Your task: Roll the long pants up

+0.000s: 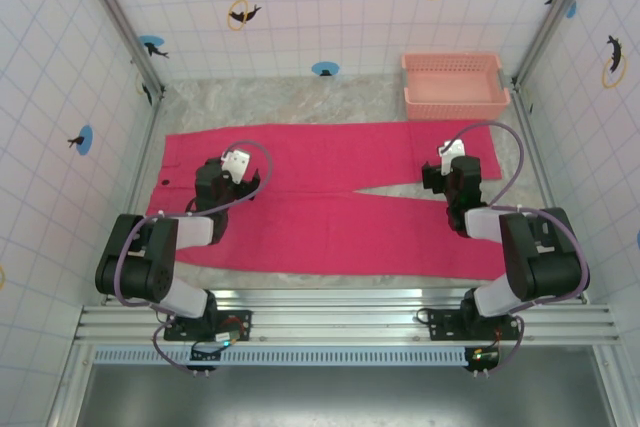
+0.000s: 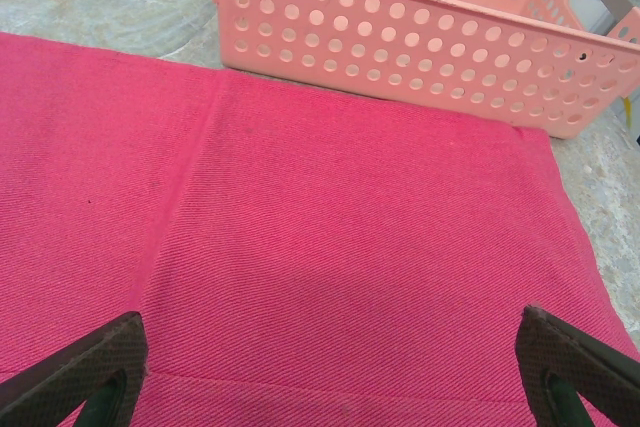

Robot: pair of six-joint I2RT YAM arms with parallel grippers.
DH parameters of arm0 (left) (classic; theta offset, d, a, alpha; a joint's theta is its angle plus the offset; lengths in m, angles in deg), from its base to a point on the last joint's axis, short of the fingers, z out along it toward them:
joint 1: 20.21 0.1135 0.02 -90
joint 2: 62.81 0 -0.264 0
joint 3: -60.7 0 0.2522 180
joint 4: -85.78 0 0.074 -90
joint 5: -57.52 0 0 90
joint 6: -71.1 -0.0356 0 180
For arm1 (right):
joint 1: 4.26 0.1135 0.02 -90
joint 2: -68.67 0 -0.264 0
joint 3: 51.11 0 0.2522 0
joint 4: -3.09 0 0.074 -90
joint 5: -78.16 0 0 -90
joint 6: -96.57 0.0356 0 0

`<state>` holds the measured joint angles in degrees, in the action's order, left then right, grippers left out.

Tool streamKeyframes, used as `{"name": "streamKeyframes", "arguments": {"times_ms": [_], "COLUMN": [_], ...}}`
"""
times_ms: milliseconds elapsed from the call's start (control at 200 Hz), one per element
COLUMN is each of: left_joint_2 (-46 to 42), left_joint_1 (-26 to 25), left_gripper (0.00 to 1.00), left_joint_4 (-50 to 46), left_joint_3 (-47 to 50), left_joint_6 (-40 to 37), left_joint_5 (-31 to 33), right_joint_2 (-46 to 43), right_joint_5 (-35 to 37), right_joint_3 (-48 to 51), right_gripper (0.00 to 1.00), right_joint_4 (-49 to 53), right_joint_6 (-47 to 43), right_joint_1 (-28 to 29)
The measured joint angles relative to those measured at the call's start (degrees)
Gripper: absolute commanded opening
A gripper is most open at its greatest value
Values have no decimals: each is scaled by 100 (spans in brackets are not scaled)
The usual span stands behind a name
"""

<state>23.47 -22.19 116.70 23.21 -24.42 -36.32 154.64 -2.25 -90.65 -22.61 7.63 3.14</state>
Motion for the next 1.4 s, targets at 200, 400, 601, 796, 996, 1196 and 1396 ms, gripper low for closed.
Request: {"name": "streamKeyframes", "arguments": {"times_ms": [200,400,601,796,996,1196,1396], "left_joint_2": [-153,-802,-1132,-1150,-1429,-2085,-2175], "left_joint_1": [-258,-1062,-1233,-1401,-1491,-1491,-1491], "left_gripper": [97,97,98,98,97,98,98], "left_joint_4": [-951,-2981,-5580,-7820,-9503,-9888,-9938], "left_joint_3": [-374,-1989,-3807,-4402,-4422,-4426,-4426], "left_joint_6": [-87,-568,-713,-625,-533,-496,-498], "left_joint_5": [302,933,1252,1716,2015,2155,2109], "right_joint_2": [-22,-437,-876,-1130,-1930,-1572,-870], "right_joint_5": [0,367,1259,1578,350,-595,-1244], "right_joint_3": [-24,-1541,-3195,-3639,-3823,-3974,-3827], "right_gripper": [97,97,95,87,74,73,71], "right_joint_4": [98,2656,5576,8164,9729,10122,9951], "right_joint_6": [-4,-284,-1062,-872,-796,-374,66], "right_joint_1": [2,378,2079,3115,3856,5069,5595]}}
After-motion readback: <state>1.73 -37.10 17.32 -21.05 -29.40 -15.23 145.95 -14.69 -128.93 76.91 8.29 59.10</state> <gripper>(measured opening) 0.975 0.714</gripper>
